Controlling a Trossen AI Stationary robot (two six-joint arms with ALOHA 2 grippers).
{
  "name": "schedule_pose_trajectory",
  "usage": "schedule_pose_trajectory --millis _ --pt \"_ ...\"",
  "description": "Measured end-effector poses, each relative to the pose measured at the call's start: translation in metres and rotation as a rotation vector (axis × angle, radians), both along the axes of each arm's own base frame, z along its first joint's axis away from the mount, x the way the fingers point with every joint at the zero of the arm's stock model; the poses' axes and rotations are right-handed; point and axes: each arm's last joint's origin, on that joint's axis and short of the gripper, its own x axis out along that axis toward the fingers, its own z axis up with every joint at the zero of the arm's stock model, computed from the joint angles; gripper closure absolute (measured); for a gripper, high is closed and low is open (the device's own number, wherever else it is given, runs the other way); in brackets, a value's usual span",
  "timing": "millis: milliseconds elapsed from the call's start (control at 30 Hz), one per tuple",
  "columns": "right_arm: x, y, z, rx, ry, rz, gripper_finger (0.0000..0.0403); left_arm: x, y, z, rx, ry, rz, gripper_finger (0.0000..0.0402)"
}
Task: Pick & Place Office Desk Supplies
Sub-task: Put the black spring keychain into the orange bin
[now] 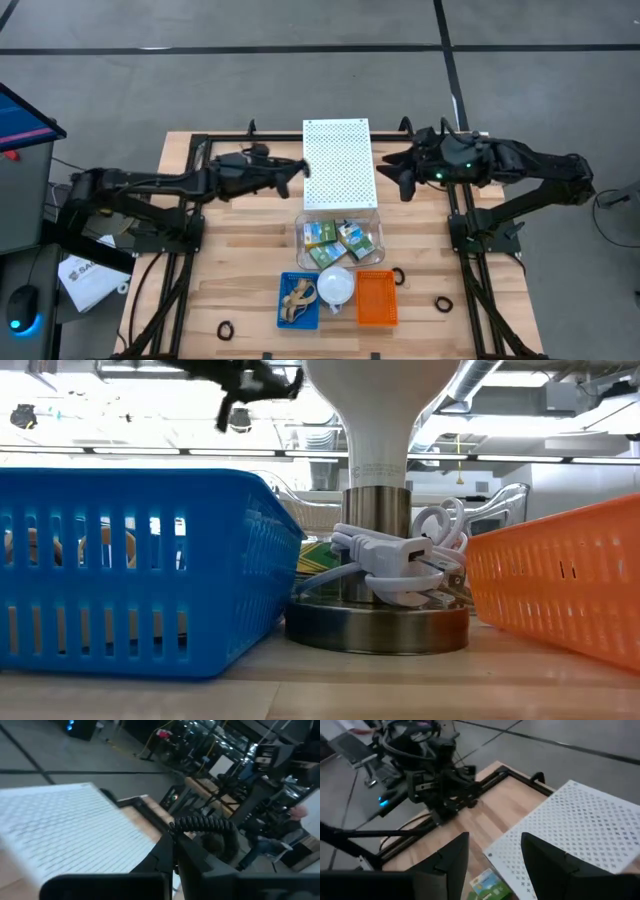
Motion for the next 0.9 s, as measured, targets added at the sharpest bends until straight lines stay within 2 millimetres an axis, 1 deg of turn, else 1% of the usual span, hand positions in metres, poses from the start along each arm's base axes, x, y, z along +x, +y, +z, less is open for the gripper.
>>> schedule_pose_trajectory --millis 100,200,300,400,500,633,767,900 --pt "0.008 0.001 -0.002 -0.026 0.005 0.016 0.0226 0.028 0.000 0.016 0.036 -0.025 -0.012 0.0400" --pt "0.020 0.003 -0.009 -0.039 0.045 0.051 0.0226 0.054 0.001 0.032 0.068 -0.047 -0.020 0.0400" --pt "0.031 0.006 -0.016 -0.047 0.079 0.068 0.0225 0.076 0.002 0.047 0.116 -0.062 -0.043 0.0400" --pt "0.042 0.007 -0.023 -0.045 0.108 0.060 0.0224 0.090 0.002 0.056 0.133 -0.074 -0.083 0.0400" --pt "0.049 0.008 -0.024 -0.060 0.090 0.031 0.0219 0.098 0.000 0.058 0.134 -0.078 -0.104 0.0400" --pt "0.049 0.008 -0.019 -0.094 0.038 -0.026 0.0211 0.101 -0.003 0.058 0.128 -0.081 -0.117 0.0400" --pt "0.049 0.006 -0.013 -0.125 0.001 -0.020 0.0202 0.101 -0.008 0.058 0.127 -0.083 -0.130 0.0400" --pt "0.055 0.003 -0.011 -0.114 -0.037 0.044 0.0197 0.101 -0.009 0.058 0.125 -0.084 -0.133 0.0400"
